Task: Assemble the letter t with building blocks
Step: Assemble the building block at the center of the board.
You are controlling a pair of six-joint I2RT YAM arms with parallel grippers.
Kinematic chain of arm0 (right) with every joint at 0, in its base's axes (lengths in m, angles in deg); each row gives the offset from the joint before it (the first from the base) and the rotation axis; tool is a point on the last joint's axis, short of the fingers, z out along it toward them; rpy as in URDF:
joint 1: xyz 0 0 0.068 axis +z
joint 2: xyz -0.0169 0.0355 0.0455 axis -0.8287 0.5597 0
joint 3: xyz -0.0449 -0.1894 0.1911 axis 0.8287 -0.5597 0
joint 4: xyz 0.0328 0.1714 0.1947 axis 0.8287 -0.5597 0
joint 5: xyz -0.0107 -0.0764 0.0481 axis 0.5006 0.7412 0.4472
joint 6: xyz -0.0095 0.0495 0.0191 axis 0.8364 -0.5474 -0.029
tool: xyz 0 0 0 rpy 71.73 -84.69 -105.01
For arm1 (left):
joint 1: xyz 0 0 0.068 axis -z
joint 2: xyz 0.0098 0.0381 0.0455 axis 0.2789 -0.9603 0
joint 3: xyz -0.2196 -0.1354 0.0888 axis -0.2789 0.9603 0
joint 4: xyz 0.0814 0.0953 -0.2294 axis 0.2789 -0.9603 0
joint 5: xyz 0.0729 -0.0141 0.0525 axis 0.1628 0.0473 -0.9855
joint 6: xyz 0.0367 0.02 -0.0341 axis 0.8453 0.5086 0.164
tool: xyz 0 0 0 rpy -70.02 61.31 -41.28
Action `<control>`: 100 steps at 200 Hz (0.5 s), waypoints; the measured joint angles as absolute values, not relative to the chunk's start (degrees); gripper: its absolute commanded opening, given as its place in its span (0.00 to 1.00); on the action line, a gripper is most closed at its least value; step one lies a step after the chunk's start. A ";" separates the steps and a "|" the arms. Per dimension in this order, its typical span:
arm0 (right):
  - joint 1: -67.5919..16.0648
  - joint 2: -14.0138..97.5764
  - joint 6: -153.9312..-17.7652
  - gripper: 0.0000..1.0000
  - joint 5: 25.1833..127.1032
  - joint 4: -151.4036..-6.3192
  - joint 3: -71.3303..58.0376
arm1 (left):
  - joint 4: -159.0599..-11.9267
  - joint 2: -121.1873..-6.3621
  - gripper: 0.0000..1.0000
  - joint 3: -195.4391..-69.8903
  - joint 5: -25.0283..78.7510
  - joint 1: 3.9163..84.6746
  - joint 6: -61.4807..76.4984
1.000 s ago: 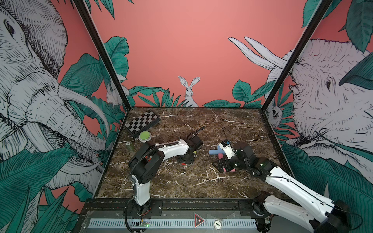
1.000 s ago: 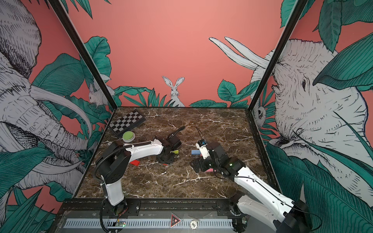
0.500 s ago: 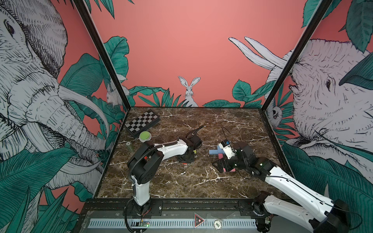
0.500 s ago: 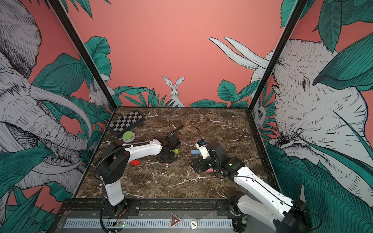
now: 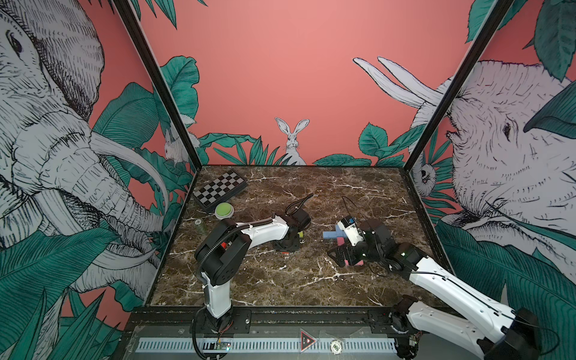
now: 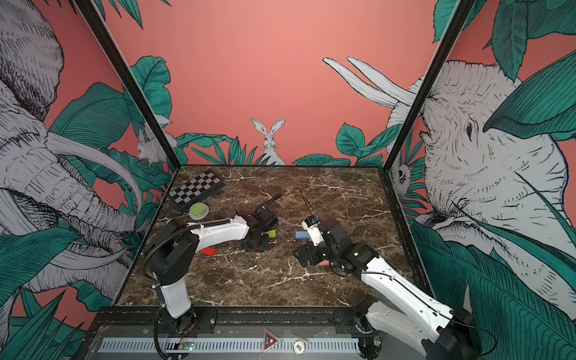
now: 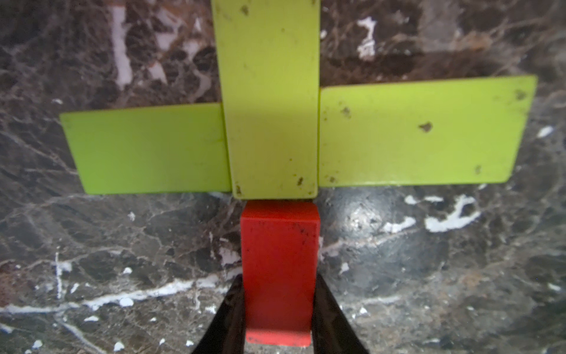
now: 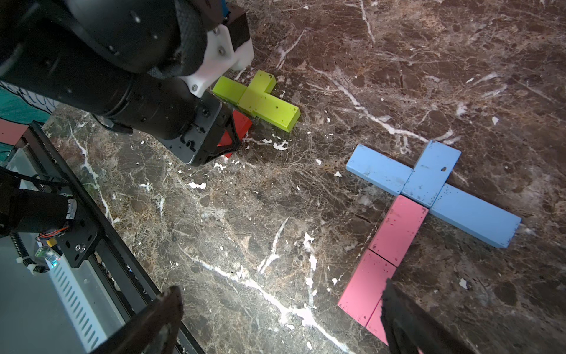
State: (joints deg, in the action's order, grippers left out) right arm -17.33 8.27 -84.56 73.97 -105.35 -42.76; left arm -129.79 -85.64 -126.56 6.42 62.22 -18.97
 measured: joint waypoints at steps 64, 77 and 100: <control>-17.33 8.27 -84.54 0.98 73.88 -105.35 -42.76 | -129.27 -85.64 0.36 -126.56 6.42 61.60 -19.02; -17.33 8.27 -84.52 0.98 73.90 -105.35 -42.76 | -129.27 -85.66 0.36 -126.56 6.42 61.47 -19.02; -17.33 8.27 -84.52 0.98 73.90 -105.35 -42.76 | -129.27 -85.66 0.35 -126.56 6.47 61.45 -18.97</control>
